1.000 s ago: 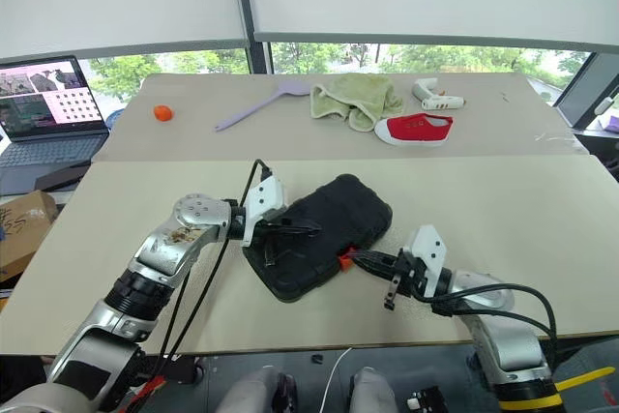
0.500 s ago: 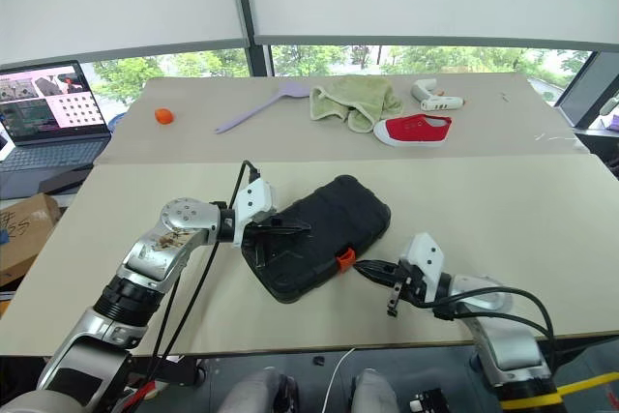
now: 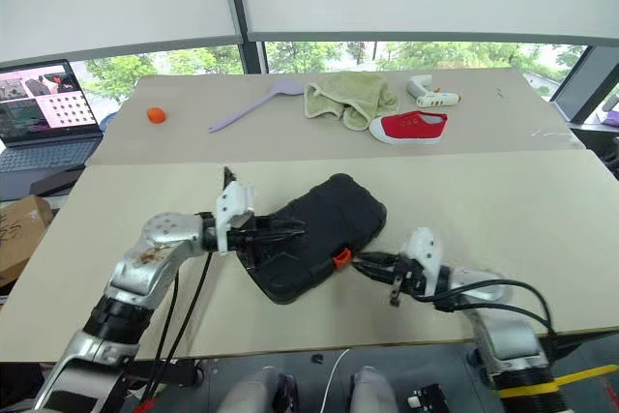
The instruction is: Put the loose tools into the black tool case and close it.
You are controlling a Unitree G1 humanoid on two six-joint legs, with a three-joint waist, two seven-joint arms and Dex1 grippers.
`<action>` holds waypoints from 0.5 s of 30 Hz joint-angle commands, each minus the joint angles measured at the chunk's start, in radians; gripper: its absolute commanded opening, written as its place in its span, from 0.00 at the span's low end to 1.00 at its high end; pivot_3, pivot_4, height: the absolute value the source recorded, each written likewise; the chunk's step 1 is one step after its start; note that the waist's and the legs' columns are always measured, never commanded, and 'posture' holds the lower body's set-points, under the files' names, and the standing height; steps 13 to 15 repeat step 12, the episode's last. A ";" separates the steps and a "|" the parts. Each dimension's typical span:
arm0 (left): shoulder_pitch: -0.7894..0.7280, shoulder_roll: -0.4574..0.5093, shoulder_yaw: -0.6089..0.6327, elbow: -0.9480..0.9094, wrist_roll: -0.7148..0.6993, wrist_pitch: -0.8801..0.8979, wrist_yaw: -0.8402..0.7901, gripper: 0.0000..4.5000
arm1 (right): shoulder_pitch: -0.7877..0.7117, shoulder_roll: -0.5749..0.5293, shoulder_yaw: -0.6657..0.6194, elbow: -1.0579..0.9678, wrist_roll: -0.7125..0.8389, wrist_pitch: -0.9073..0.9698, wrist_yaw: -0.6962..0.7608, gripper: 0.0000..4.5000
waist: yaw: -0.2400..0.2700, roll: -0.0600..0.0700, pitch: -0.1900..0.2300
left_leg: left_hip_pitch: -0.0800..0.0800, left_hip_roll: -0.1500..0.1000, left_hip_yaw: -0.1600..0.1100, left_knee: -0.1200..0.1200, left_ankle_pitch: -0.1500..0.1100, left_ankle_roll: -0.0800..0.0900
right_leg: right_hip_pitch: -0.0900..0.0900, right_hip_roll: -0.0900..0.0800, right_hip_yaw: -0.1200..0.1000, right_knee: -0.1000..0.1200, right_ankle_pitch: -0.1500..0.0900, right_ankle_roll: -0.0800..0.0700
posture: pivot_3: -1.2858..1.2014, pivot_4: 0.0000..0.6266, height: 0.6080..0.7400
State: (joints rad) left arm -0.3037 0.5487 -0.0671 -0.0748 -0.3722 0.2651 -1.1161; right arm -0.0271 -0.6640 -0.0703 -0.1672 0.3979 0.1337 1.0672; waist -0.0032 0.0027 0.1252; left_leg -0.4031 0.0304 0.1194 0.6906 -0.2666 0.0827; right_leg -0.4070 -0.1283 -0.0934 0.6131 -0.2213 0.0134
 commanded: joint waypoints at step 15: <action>0.524 0.182 0.474 -0.103 0.009 -0.141 0.112 1.00 | 0.009 -0.177 -0.230 0.287 0.020 -0.331 0.228 0.99 | 0.021 -0.007 0.021 | -0.006 0.000 0.001 0.000 -0.004 -0.006 | -0.011 -0.001 -0.002 -0.001 -0.001 0.000 | 0.52 0.24 1.00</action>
